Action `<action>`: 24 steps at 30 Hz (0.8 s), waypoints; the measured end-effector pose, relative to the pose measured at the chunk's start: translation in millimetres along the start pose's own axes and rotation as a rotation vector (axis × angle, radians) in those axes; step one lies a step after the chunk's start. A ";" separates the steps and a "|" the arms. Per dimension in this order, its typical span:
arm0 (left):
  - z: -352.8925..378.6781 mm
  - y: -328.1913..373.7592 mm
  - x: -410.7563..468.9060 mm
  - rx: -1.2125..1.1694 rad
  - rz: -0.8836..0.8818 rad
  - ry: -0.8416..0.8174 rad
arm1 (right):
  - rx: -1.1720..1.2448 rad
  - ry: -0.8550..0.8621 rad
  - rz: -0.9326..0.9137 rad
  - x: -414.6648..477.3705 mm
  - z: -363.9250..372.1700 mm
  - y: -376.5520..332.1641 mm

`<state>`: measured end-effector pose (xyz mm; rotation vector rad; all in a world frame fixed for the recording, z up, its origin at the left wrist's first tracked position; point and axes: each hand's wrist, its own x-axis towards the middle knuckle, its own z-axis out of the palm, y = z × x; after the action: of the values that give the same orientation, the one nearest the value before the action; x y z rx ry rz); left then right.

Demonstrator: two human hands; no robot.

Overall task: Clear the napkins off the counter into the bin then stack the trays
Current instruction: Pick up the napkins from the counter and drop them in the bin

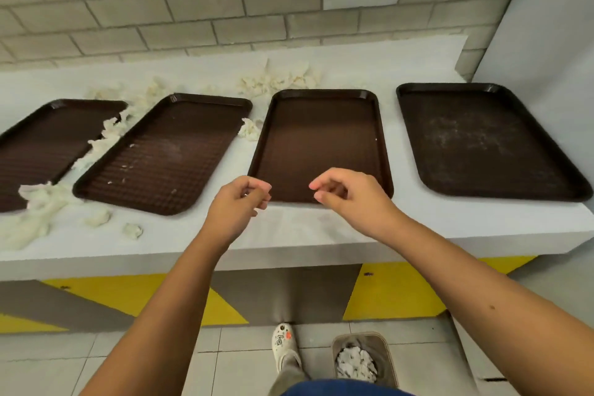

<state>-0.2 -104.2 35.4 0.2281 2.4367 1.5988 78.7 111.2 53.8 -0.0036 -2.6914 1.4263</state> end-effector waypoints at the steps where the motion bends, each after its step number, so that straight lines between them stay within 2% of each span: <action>1: -8.4 0.4 10.9 0.008 0.002 0.018 | -0.001 -0.004 -0.011 13.3 2.1 -4.2; 11: -74.0 -5.9 127.9 0.112 0.019 0.041 | -0.031 0.040 -0.009 143.0 30.0 -11.9; 18: -95.8 -30.2 186.4 0.181 0.015 -0.055 | -0.100 0.062 0.085 219.4 72.6 9.7; 24: -95.9 -42.0 217.9 0.191 0.023 -0.117 | -0.385 -0.043 0.108 276.0 113.3 27.6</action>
<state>-236.2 -151.8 12.8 0.3703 2.5033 1.3214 -206.9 46.1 -9.2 -0.1497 -2.9958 0.9159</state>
